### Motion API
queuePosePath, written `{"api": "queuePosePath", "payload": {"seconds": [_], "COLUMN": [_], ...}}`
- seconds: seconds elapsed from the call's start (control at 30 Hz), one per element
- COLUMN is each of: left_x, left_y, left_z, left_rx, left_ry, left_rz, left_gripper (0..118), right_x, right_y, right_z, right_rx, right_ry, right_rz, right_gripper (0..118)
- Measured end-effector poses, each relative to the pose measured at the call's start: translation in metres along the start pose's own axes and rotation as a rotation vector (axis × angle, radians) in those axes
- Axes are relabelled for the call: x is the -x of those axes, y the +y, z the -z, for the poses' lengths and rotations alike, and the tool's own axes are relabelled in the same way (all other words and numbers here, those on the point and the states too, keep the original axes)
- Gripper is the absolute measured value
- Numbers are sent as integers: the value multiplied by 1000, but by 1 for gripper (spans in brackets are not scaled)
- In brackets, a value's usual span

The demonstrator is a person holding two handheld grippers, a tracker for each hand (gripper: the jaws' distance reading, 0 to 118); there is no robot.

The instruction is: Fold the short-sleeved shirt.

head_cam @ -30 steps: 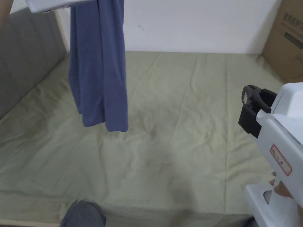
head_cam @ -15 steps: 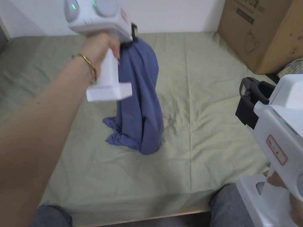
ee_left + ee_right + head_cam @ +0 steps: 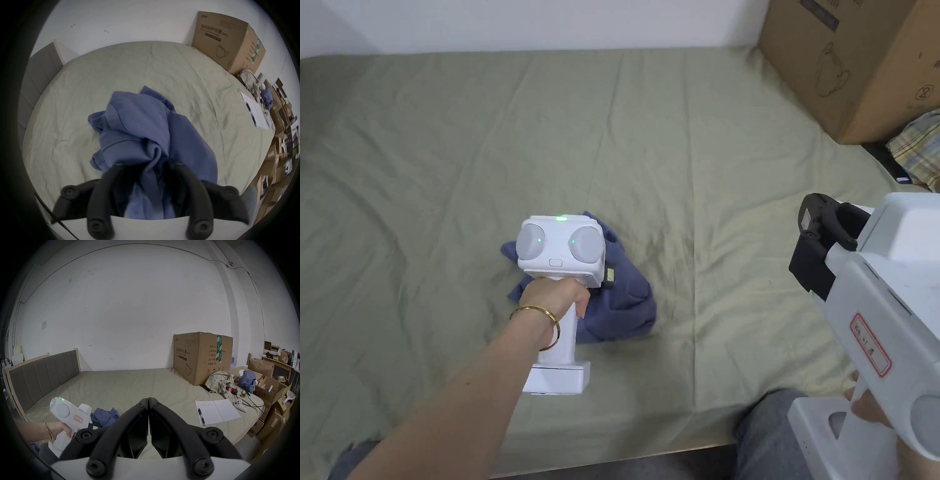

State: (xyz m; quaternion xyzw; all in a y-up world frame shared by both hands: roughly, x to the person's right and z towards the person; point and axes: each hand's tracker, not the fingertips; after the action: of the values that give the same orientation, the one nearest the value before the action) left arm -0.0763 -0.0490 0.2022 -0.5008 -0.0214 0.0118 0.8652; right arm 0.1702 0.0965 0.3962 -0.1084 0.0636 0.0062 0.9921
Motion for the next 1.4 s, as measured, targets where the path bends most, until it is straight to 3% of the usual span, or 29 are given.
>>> {"api": "queuePosePath", "payload": {"seconds": [0.1,0.13,0.2,0.27,0.37,0.6,0.67,0.7,0.77,0.8,0.83,0.87,0.93,1.4], "left_x": [16,23,34,49,69,94,98,99,101,102,104,104,103,102], "left_y": [19,24,35,34,21,-53,-71,-79,-92,-98,-102,-107,-114,-121], "left_z": [-36,-51,-91,-131,-169,-200,-199,-197,-195,-193,-190,-187,-184,-171], "left_rx": [-101,-172,-390,-577,-783,-922,-930,-922,-907,-885,-868,-852,-836,-760], "left_ry": [-104,-135,-134,-124,3,275,283,286,283,276,265,257,252,182], "left_rz": [-104,-113,-113,-91,-75,-26,-47,-53,-70,-80,-88,-98,-89,-111], "left_gripper": [73,93,113,115,115,113,103,88,41,25,12,6,0,0], "right_x": [3,4,8,11,18,38,42,44,48,48,49,50,52,51], "right_y": [1,2,4,5,7,7,5,3,0,-3,-5,-7,-12,-25], "right_z": [3,5,9,13,21,27,28,28,28,27,27,26,26,31], "right_rx": [1,0,-1,-5,-17,-50,-50,-48,-43,-41,-38,-32,-18,23], "right_ry": [7,11,21,31,40,62,73,77,85,88,92,98,102,113], "right_rz": [-2,-6,-10,-7,-4,-17,-20,-21,-25,-23,-20,-15,-8,-13], "right_gripper": [0,0,0,0,0,0,0,0,0,0,0,0,0,0]}}
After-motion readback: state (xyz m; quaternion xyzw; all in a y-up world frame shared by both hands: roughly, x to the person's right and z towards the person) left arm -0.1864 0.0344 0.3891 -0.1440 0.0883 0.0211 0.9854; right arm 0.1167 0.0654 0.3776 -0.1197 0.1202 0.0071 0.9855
